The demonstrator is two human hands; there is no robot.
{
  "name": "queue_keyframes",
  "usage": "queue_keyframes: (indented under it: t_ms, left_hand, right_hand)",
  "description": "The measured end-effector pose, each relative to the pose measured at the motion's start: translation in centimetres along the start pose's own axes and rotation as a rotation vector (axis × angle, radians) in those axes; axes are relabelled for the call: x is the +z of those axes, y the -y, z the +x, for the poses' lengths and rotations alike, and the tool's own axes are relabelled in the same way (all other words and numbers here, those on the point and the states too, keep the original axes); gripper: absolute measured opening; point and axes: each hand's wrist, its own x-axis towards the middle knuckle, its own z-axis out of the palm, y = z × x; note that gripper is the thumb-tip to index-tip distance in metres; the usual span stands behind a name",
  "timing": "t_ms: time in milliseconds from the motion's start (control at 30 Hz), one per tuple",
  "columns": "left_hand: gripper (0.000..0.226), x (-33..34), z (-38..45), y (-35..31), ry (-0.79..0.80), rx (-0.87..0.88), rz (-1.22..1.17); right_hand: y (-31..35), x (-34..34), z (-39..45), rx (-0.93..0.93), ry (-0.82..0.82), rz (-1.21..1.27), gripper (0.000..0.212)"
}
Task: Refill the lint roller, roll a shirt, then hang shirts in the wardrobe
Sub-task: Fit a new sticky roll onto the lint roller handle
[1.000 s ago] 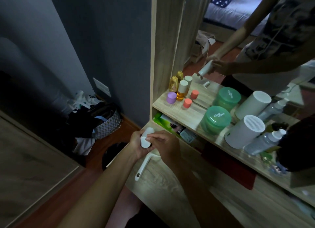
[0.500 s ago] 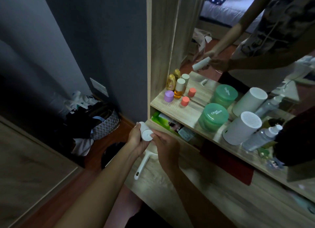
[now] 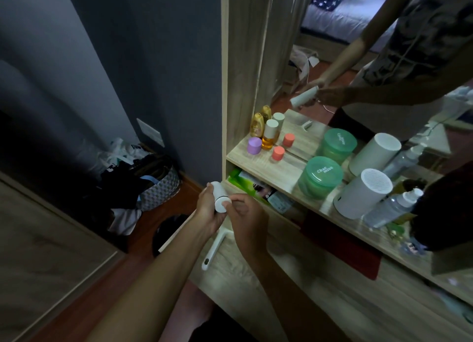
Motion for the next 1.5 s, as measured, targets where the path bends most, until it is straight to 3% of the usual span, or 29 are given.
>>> queue_keyframes:
  t_ms: [200, 367, 533, 633, 700, 833, 933, 1033, 1133, 1233, 1300, 1400, 1500]
  left_hand:
    - [0.04, -0.2, 1.0, 0.4, -0.011, -0.025, 0.031]
    - [0.044, -0.1, 1.0, 0.1, -0.069, 0.006, 0.087]
    - [0.047, -2.0, 1.4, -2.1, -0.112, 0.012, 0.086]
    - [0.042, -3.6, 1.0, -2.9, -0.091, 0.015, 0.066]
    - [0.037, -4.9, 0.6, -3.1, -0.105, -0.006, 0.07]
    - [0.044, -7.1, 0.0, -3.4, -0.102, -0.054, 0.055]
    - [0.049, -8.0, -0.1, -3.6, -0.09, -0.075, 0.026]
    - [0.049, -8.4, -0.1, -3.5, -0.094, -0.073, 0.011]
    - [0.046, -7.8, -0.5, -3.8, -0.09, -0.078, 0.04]
    - [0.044, -7.2, -0.4, -4.2, -0.081, -0.078, 0.088]
    - [0.043, -6.8, -0.3, -4.3, -0.065, -0.093, 0.087]
    - [0.041, -6.3, -0.3, -3.9, -0.049, -0.098, 0.093]
    - [0.048, -5.6, -0.2, -3.5, -0.052, -0.106, 0.115]
  right_hand:
    - [-0.3, -0.3, 0.4, 0.085, 0.013, 0.08, 0.03]
    - [-0.8, 0.3, 0.3, 0.101, 0.137, 0.081, 0.018]
    - [-4.6, 1.4, 0.5, 0.446, 0.225, 0.034, 0.011]
    - [-6.6, 2.6, -0.6, 0.678, 0.491, -0.059, 0.035]
    - [-6.7, 3.2, -1.7, 0.744, 0.581, -0.124, 0.044]
    - [-8.3, 4.5, -2.3, 0.547, 0.501, -0.313, 0.043]
    - [-8.7, 4.3, -2.6, 0.496, 0.464, -0.456, 0.048]
    - [-9.2, 3.3, -2.6, 0.441, 0.456, -0.611, 0.039]
    - [-8.4, 1.6, -2.2, 0.424, 0.436, -0.488, 0.023]
    - [-5.9, -0.1, -1.2, 0.269, 0.351, -0.401, 0.024]
    - [-3.1, -0.9, -0.6, 0.131, 0.372, -0.429, 0.034]
    - [0.3, -1.8, -0.2, 0.004, 0.426, -0.439, 0.07]
    - [2.8, -2.8, 0.1, -0.028, 0.561, -0.502, 0.073]
